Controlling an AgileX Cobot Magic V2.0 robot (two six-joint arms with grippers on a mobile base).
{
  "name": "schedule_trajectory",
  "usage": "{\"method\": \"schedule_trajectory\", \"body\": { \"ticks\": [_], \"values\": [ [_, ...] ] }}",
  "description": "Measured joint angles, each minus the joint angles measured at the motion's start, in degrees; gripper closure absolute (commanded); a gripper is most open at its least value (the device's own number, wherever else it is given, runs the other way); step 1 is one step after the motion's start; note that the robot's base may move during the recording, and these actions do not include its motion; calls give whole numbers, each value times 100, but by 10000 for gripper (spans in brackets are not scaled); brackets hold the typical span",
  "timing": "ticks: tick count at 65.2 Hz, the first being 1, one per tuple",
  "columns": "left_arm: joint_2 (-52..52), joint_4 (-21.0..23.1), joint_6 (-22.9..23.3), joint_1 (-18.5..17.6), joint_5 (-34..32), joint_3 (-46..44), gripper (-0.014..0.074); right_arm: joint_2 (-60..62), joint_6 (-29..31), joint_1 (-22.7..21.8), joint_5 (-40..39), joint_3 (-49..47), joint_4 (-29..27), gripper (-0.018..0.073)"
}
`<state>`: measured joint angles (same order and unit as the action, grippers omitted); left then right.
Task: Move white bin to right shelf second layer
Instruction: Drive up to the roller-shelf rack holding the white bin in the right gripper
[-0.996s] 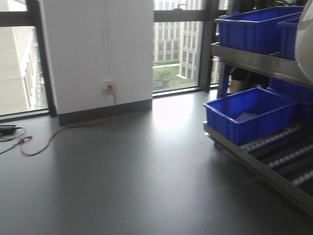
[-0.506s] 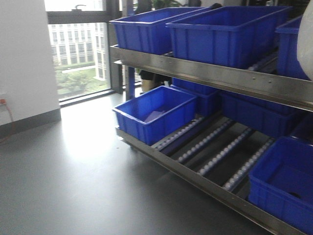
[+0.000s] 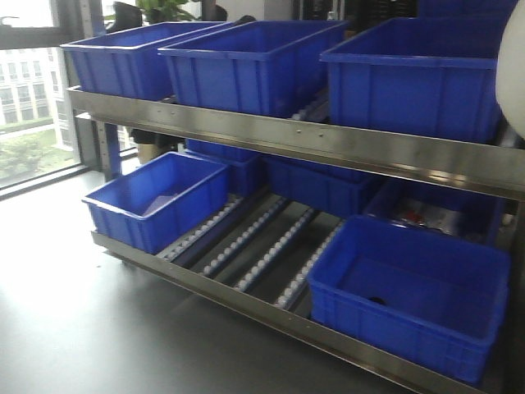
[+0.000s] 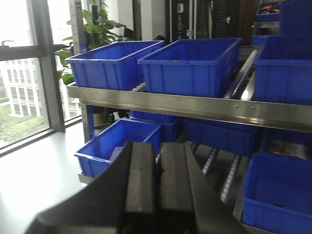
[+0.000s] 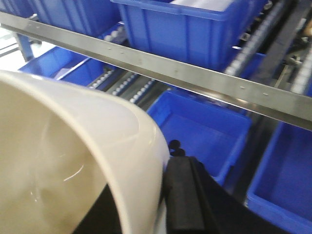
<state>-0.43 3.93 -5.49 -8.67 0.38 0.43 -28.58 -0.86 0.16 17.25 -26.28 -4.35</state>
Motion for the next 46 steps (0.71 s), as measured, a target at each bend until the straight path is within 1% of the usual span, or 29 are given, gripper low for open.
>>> {"method": "schedule_trajectory", "body": {
  "ticks": [46],
  "values": [
    [0, 0, 0, 0, 0, 0, 512, 13, 0, 34, 0, 0, 0, 536]
  ]
}}
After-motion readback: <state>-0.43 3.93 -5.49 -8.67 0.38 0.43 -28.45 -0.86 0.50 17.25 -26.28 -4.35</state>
